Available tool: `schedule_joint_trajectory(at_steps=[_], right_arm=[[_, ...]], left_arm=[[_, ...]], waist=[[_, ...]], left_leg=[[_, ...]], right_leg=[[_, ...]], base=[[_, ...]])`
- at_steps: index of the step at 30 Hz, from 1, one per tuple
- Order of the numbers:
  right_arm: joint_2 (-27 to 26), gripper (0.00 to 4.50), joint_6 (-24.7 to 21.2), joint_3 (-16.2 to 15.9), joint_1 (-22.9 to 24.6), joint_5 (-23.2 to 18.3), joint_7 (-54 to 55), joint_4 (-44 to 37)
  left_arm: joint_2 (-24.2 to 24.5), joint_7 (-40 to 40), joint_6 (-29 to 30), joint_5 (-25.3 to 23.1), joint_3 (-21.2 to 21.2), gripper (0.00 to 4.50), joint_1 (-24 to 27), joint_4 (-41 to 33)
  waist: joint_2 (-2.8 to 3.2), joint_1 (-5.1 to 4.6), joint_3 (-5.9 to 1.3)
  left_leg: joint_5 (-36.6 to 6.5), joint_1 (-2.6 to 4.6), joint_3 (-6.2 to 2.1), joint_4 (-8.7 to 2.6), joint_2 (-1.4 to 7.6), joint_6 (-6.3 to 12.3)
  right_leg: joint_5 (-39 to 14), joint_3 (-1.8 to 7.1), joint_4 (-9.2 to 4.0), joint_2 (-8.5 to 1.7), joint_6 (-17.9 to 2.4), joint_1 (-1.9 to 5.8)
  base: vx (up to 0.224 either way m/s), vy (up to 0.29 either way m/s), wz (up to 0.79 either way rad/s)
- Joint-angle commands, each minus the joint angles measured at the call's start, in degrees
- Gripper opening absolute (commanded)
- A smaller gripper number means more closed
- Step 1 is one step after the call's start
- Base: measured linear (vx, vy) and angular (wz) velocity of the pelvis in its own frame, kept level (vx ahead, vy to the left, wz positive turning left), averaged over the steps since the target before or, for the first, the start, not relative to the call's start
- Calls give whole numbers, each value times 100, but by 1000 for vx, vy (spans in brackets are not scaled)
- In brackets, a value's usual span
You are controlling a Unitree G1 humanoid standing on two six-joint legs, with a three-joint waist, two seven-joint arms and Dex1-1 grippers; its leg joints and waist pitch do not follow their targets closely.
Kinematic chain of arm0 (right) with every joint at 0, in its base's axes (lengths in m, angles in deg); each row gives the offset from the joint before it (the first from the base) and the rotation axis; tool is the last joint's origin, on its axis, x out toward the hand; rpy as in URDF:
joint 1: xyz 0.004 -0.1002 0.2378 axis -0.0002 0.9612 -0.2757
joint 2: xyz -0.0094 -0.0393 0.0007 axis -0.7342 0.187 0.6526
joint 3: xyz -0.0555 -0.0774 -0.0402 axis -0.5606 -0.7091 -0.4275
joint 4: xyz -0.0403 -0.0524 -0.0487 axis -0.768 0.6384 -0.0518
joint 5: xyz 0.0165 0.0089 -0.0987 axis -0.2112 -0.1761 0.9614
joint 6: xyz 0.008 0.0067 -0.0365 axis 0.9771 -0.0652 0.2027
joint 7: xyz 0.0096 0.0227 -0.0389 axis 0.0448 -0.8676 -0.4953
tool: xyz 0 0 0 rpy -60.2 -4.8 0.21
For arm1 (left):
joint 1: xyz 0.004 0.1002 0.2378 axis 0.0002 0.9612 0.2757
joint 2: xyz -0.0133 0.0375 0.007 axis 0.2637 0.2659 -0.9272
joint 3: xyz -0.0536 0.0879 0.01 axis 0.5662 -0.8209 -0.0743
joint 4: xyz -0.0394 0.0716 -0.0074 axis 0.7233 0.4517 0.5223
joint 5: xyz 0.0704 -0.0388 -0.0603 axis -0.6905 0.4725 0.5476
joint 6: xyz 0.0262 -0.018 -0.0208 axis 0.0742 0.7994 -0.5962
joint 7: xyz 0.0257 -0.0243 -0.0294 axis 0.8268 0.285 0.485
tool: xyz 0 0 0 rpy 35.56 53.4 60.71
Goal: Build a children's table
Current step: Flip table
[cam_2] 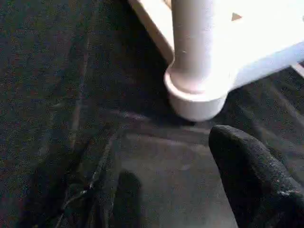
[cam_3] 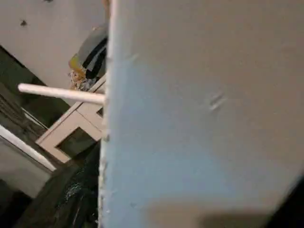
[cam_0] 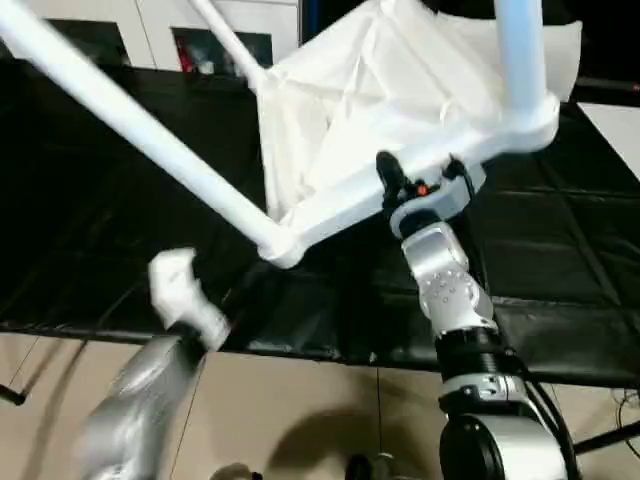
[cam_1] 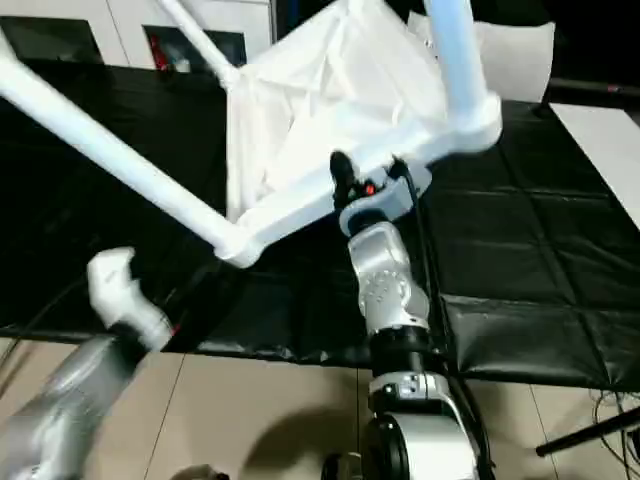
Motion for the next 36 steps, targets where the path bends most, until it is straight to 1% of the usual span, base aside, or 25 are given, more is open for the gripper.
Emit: schedule_joint_trajectory(at_steps=[1,2,3,4,5,7,9,11,12,13,15,16,17,19,20,22,23,25,26,27,28,31,32,35,36], right_arm=[[223,200,325,-139,-121,443,109,-585],[262,200,337,-183,-86,544,161,-648],[423,200,246,-309,82,868,358,-937],[460,200,218,-336,115,936,391,-997],[622,200,87,-462,251,1232,490,-1232],[709,200,-7,-514,330,1372,529,-1380],[813,200,-134,-547,410,1505,607,-1555],[851,199,-180,-565,438,1567,652,-1616],[996,199,-287,-667,458,1784,743,-1717],[1010,198,-297,-680,460,1809,757,-1728],[1172,198,-387,-847,460,2064,828,-1846],[1203,198,-412,-890,466,2124,860,-1890],[1221,198,-435,-918,469,2169,892,-1931],[1349,198,-517,-1066,474,2565,1015,-2072],[1365,198,-535,-1088,478,2635,1025,-2106],[1432,197,-595,-1188,481,2830,1037,-2177],[1446,196,-617,-1220,492,2889,1050,-2205],[1531,194,-660,-1399,506,3105,1077,-2238],[1532,193,-663,-1407,506,3113,1081,-2237],[1547,193,-692,-1495,501,3216,1098,-2230],[1541,193,-705,-1569,501,3284,1100,-2220],[1525,193,-729,-1589,499,3324,1090,-2227],[1527,193,-768,-1630,488,3373,1050,-2236],[1510,193,-900,-1741,484,3417,884,-2287],[1502,249,-925,-1760,495,3401,870,-2296]], left_arm=[[184,-220,42,-23,-202,341,67,-358],[302,-303,51,-53,-265,341,131,-470],[759,-550,145,-172,-456,341,278,-1002],[848,-594,177,-184,-484,341,293,-1116],[1228,-771,359,-192,-566,341,298,-1587],[1488,-908,556,-82,-552,341,170,-1893],[1823,-1100,748,22,-567,341,-84,-2206],[1960,-1174,793,36,-593,341,-173,-2304],[2222,-1258,944,81,-655,341,-733,-2493],[2233,-1255,957,86,-656,341,-790,-2503],[2322,-1169,940,-36,-687,341,-1399,-2516],[2331,-1124,920,-72,-690,341,-1602,-2500],[2325,-1069,922,-94,-681,341,-1818,-2477],[2482,-1047,718,-491,-722,341,-2550,-2304],[2526,-1037,705,-547,-730,341,-2676,-2275],[2743,-1105,510,-844,-806,341,-3086,-2109],[2829,-1150,451,-911,-838,341,-3204,-2061],[3170,-1243,44,-1407,-1019,341,-3673,-1725],[3190,-1237,2,-1456,-1031,345,-3703,-1694],[3360,-1218,-379,-1845,-1137,353,-4007,-1394],[3477,-1169,-720,-2165,-1205,366,-4269,-1104],[3521,-1139,-839,-2294,-1236,377,-4367,-987],[3588,-1108,-964,-2434,-1273,377,-4427,-912],[3752,-1002,-1440,-2836,-1362,377,-4723,-404],[3747,-963,-1579,-2913,-1380,377,-4803,-230]], waist=[[-16,-14,-456],[-18,-13,-445],[-47,-10,-441],[-30,21,-446],[-35,27,-442],[-47,32,-421],[-29,62,-409],[-47,16,-380],[-20,34,-354],[-23,35,-360],[-32,45,-379],[-25,40,-378],[-55,21,-386],[-61,33,-416],[-58,45,-418],[-73,42,-405],[-67,47,-427],[-75,50,-438],[-72,53,-437],[-87,58,-442],[-59,58,-445],[-64,50,-454],[-40,53,-450],[-29,44,-436],[-26,50,-433]], left_leg=[[567,25,12,-409,291,866],[489,30,9,-426,296,785],[426,36,15,-435,300,697],[449,42,8,-437,300,638],[490,43,19,-439,295,554],[384,65,45,-446,276,443],[27,97,66,-473,253,199],[-188,38,53,-503,253,44],[-456,60,51,-512,251,-93],[-561,100,62,-503,239,-152],[-761,157,68,-490,228,-284],[-738,153,69,-491,230,-300],[-620,70,52,-496,230,-325],[-445,30,47,-466,204,-350],[-422,38,45,-464,203,-357],[-439,6,30,-464,193,-363],[-388,9,25,-454,195,-383],[-258,-17,11,-446,196,-420],[-233,-19,8,-450,198,-430],[-188,-27,1,-444,189,-421],[-164,-29,-8,-446,194,-443],[-139,-33,-10,-449,214,-508],[-157,-33,-14,-452,219,-528],[-335,-15,-5,-458,205,-522],[-401,-7,-15,-466,221,-536]], right_leg=[[-1097,319,-293,-321,-884,437],[-1136,319,-292,-315,-837,437],[-1144,323,-300,-304,-779,436],[-1090,330,-268,-311,-746,450],[-975,334,-247,-292,-712,444],[-944,346,-249,-278,-708,436],[-1172,364,-261,-266,-633,439],[-1343,369,-283,-272,-536,479],[-1809,364,-344,-276,-373,466],[-1987,364,-368,-269,-305,444],[-2275,365,-417,-258,-177,422],[-2198,376,-408,-259,-176,421],[-2014,377,-361,-261,-194,484],[-2021,367,-354,-253,-40,509],[-2030,369,-365,-250,-7,495],[-2116,359,-379,-244,61,509],[-2078,361,-356,-253,101,515],[-1938,358,-321,-255,124,532],[-1901,355,-321,-253,119,529],[-1854,352,-327,-240,158,535],[-1745,353,-309,-253,124,538],[-1550,362,-273,-269,4,554],[-1463,363,-264,-273,-86,551],[-1599,366,-297,-259,-147,537],[-1697,367,-305,-278,-150,543]], base=[[0,0,0],[0,0,0],[0,0,0],[0,0,0],[0,0,0],[0,0,0],[0,0,0],[0,0,0],[-51,-20,-2],[-54,-16,5],[-27,-8,2],[0,0,0],[0,0,0],[0,0,0],[0,0,0],[0,0,0],[0,0,0],[0,0,0],[0,0,0],[0,0,0],[0,0,0],[0,0,0],[0,0,0],[0,0,0],[0,0,0]])
